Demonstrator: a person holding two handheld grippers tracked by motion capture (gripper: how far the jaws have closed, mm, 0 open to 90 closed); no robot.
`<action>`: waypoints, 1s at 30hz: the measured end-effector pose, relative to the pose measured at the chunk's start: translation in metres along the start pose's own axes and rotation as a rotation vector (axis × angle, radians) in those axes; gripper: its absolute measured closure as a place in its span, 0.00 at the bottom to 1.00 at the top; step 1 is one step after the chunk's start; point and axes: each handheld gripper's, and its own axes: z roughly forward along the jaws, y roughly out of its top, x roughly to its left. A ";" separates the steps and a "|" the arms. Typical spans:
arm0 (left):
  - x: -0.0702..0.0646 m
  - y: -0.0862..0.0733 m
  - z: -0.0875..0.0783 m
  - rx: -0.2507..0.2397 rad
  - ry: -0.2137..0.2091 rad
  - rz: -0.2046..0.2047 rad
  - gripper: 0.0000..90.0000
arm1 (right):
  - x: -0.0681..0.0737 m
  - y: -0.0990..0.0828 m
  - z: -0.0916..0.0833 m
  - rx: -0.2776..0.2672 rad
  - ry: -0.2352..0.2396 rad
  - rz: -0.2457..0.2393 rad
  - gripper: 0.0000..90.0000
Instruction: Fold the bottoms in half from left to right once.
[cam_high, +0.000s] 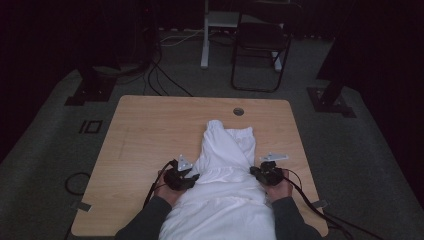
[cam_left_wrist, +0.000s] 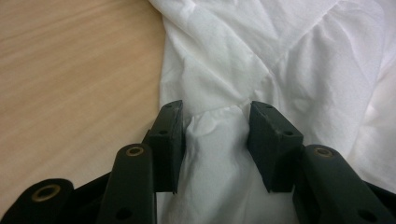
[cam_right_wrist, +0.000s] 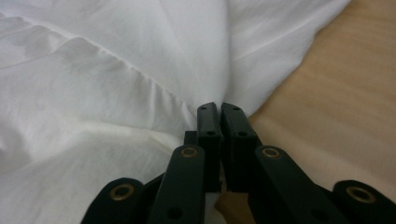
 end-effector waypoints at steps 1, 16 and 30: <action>0.000 0.000 0.000 0.001 0.000 0.002 0.62 | 0.000 -0.001 -0.002 0.008 0.006 0.003 0.92; 0.001 -0.001 0.000 -0.006 -0.005 0.005 0.62 | -0.018 0.074 0.014 -0.109 0.083 0.004 0.58; 0.001 -0.001 0.000 -0.011 -0.004 0.001 0.62 | -0.004 0.130 0.064 -0.089 0.167 0.001 0.66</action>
